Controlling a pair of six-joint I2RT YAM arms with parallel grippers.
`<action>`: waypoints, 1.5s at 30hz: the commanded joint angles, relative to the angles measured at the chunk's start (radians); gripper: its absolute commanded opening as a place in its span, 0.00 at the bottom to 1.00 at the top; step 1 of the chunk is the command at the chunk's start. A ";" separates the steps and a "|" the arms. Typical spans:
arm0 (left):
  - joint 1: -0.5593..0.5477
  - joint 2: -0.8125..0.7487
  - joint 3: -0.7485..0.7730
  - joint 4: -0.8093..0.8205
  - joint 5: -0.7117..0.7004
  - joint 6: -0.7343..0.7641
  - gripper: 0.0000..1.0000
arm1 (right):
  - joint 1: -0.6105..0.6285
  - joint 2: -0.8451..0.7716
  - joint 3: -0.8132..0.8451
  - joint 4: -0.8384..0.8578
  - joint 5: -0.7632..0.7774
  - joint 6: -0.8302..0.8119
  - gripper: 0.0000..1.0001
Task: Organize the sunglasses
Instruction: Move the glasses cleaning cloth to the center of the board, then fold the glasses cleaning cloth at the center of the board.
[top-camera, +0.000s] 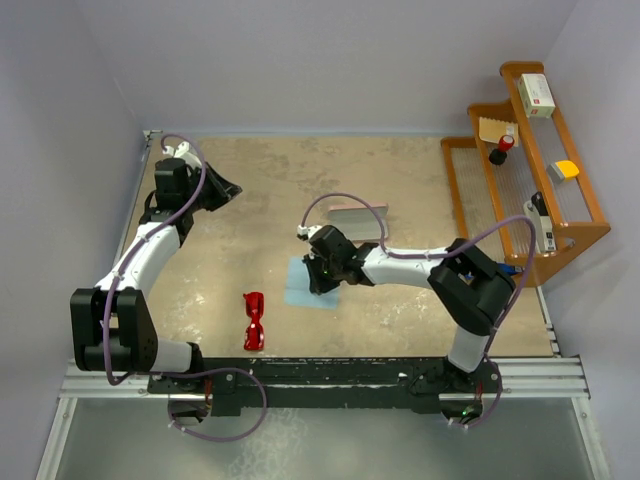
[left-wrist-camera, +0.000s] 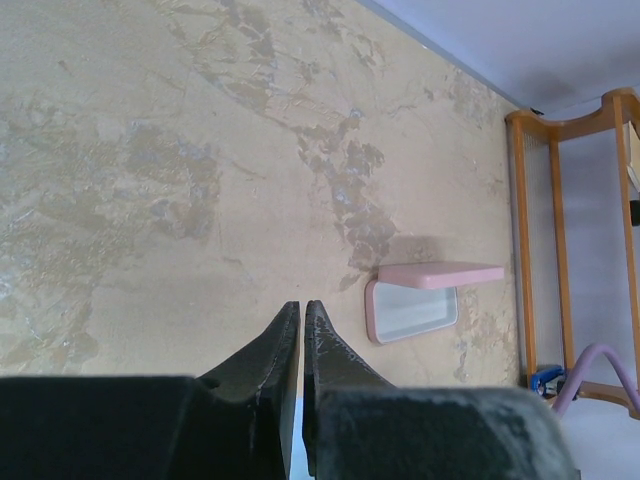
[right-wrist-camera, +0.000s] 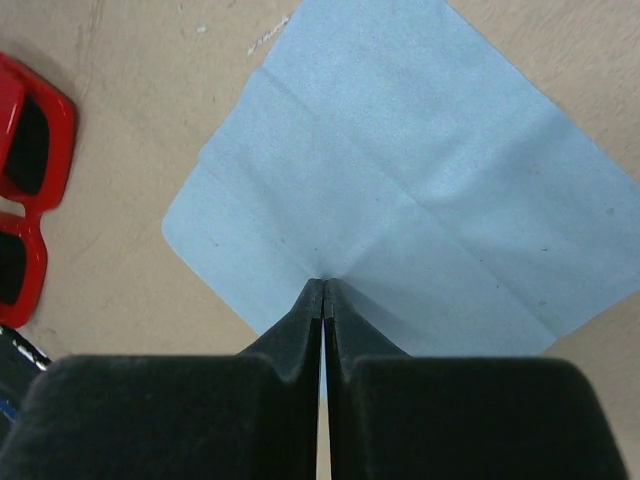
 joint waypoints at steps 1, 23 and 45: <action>0.010 -0.017 0.017 0.017 0.018 0.018 0.02 | 0.017 -0.039 -0.062 -0.073 0.007 0.024 0.00; 0.005 -0.034 0.040 -0.116 -0.033 0.092 0.13 | 0.045 -0.250 -0.044 -0.113 0.069 0.013 0.22; -0.382 -0.104 -0.037 -0.261 -0.250 0.104 0.35 | -0.155 -0.377 -0.097 -0.129 0.066 -0.011 0.30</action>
